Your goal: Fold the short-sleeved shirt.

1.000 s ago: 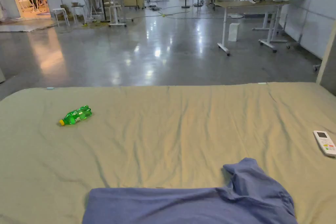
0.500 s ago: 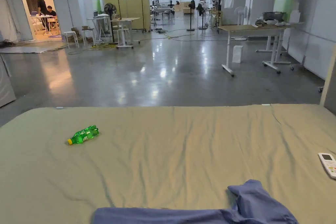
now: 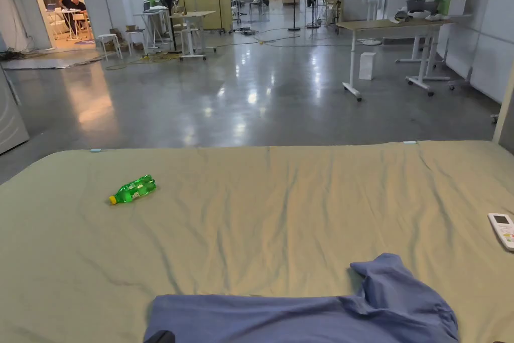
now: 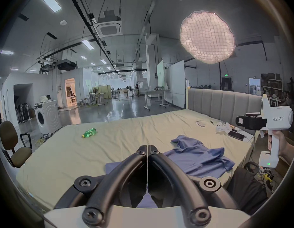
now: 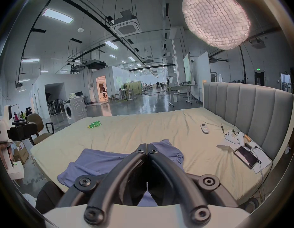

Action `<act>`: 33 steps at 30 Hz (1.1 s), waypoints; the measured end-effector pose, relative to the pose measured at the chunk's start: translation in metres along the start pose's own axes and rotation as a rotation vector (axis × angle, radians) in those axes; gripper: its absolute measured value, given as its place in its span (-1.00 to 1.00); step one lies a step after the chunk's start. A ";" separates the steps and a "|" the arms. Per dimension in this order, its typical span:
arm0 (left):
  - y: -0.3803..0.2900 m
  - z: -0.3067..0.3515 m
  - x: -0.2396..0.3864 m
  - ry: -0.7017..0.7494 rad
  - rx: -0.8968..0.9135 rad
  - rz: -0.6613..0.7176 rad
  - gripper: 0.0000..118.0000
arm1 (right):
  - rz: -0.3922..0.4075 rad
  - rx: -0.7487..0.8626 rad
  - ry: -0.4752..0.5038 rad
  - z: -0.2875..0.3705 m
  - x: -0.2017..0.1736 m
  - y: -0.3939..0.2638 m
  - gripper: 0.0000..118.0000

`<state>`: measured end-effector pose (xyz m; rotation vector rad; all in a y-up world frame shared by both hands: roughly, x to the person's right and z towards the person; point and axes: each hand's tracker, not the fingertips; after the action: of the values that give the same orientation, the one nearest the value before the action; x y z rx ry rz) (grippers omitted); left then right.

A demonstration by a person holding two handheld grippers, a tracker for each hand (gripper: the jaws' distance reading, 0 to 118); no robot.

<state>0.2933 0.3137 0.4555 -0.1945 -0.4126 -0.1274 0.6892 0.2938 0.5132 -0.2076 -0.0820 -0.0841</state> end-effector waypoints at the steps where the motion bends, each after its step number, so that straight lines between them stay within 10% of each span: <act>1: 0.000 -0.001 0.000 0.004 -0.005 -0.001 -0.99 | -0.001 -0.003 -0.006 -0.001 0.001 0.000 -1.00; 14: -0.021 -0.111 -0.102 0.110 -0.194 0.178 -0.99 | -0.034 -0.108 0.009 -0.019 0.018 -0.026 -1.00; 19: -0.058 -0.227 -0.152 0.109 -0.397 0.337 -0.27 | -0.053 -0.179 -0.003 -0.035 0.027 -0.042 -1.00; 21: -0.079 -0.276 -0.165 0.096 -0.504 0.347 0.37 | -0.048 -0.217 -0.015 -0.040 0.030 -0.049 -1.00; 28: -0.139 -0.374 -0.185 0.139 -0.734 0.349 0.30 | -0.020 -0.308 -0.038 -0.035 0.042 -0.066 -1.00; 33: -0.141 -0.383 -0.168 0.180 -0.785 0.278 -0.22 | -0.025 -0.338 -0.083 -0.035 0.048 -0.077 -1.00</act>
<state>0.2648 0.1084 0.0657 -1.0016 -0.1336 -0.0260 0.7326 0.2077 0.4989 -0.5475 -0.1537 -0.1143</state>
